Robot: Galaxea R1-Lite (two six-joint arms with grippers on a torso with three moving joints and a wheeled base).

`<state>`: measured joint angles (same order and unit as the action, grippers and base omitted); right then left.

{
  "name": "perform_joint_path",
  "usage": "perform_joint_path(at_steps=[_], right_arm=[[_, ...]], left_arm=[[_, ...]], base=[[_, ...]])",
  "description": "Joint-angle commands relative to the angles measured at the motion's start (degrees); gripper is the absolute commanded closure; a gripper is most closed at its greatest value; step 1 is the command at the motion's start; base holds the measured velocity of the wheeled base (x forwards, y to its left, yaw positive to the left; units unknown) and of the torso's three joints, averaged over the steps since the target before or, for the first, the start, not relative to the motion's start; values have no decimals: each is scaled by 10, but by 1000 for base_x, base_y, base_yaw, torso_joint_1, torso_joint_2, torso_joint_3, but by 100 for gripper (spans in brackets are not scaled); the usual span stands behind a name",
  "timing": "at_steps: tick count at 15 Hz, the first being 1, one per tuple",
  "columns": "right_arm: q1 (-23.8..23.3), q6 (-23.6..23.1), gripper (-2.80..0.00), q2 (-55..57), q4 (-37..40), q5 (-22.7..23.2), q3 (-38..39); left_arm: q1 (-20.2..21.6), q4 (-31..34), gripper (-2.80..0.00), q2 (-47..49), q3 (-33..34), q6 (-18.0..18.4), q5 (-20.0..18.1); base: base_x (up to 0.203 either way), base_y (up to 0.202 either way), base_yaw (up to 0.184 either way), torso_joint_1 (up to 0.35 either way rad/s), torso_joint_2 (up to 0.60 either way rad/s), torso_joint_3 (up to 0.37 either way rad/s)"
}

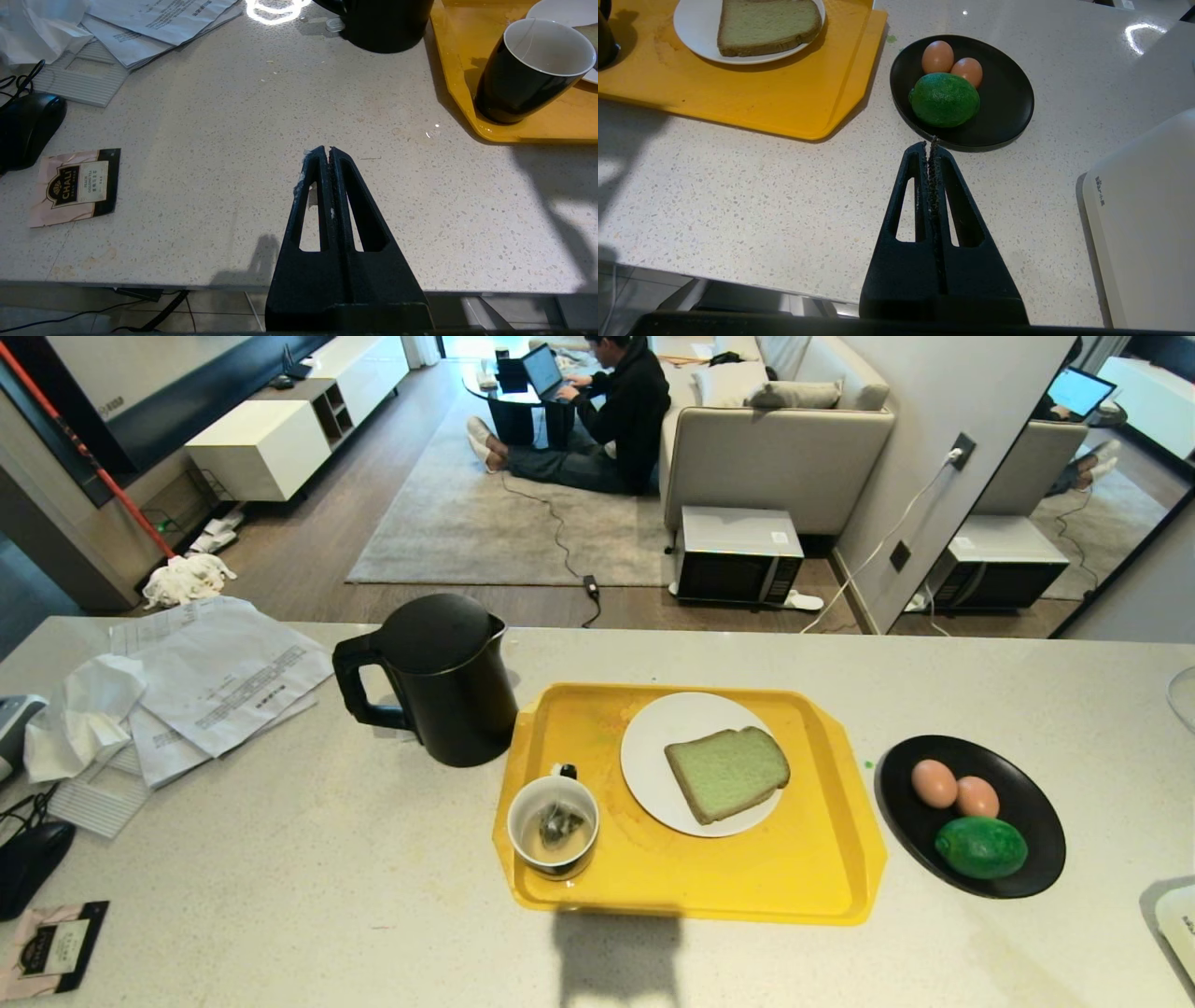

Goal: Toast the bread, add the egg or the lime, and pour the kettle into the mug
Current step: Pick up the egg

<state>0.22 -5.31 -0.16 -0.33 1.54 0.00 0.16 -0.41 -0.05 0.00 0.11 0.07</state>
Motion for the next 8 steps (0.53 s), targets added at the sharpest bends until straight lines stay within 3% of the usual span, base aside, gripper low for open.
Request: perform_joint_path(at_steps=[1, 8], right_arm=[[0, -1, 0, 2, 0, 0, 1], [0, 11, 0, 2, 1, -1, 1]], left_arm=[[0, 0, 0, 0, 0, 0, 0], [0, 0, 0, 0, 0, 0, 0]], base=[[0, 0, 0, 0, 0, 0], [0, 0, 0, 0, 0, 0]])
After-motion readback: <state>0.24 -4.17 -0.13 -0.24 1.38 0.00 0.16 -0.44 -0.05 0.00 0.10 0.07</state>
